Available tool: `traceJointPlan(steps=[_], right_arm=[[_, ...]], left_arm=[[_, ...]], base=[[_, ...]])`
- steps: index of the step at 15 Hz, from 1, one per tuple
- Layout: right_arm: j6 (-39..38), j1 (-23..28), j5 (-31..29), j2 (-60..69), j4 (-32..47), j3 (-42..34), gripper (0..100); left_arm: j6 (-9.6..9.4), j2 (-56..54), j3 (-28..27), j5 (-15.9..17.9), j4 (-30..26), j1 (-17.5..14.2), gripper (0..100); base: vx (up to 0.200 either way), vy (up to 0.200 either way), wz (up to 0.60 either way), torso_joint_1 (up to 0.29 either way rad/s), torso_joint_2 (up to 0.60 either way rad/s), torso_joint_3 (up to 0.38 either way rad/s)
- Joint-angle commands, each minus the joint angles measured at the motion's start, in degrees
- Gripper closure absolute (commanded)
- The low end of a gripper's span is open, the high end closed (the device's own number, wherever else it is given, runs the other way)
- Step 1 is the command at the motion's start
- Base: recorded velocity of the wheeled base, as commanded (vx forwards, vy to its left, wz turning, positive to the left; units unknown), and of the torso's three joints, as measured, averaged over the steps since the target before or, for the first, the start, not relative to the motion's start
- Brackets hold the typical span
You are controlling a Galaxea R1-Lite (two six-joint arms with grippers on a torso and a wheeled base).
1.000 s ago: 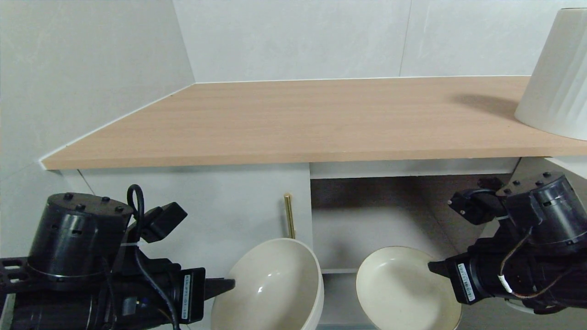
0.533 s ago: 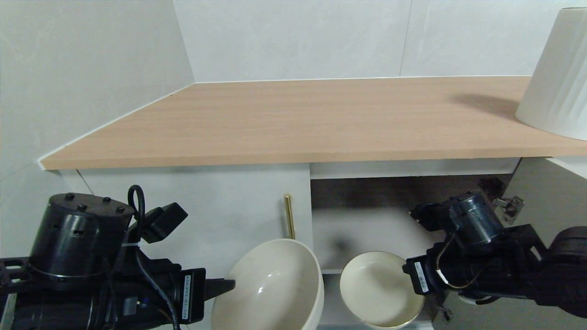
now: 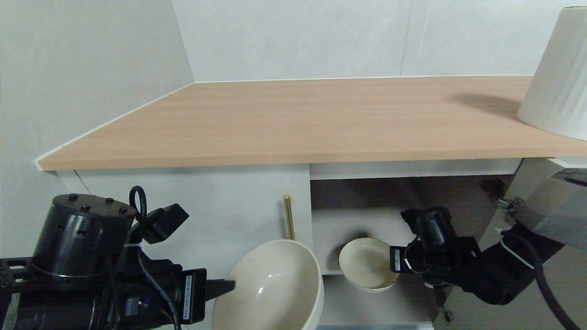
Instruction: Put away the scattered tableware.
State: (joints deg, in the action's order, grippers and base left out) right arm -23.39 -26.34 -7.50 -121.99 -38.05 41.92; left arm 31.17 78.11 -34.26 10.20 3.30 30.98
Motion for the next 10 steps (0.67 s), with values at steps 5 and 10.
traceJointPlan(steps=[5,10], right_arm=[[-1.48,1.56,-5.77,-9.41,-5.02,3.60,100],[-2.27,2.17,-10.08,-11.69,-5.02,7.12,100]], left_arm=[[0.03,0.73,-0.02,-0.01,0.04,0.05,100],[0.03,0.91,-0.02,-0.01,0.04,0.05,100]], base=[[0.000,0.000,0.00,0.000,0.00,0.000],[0.000,0.000,0.00,0.000,0.00,0.000]])
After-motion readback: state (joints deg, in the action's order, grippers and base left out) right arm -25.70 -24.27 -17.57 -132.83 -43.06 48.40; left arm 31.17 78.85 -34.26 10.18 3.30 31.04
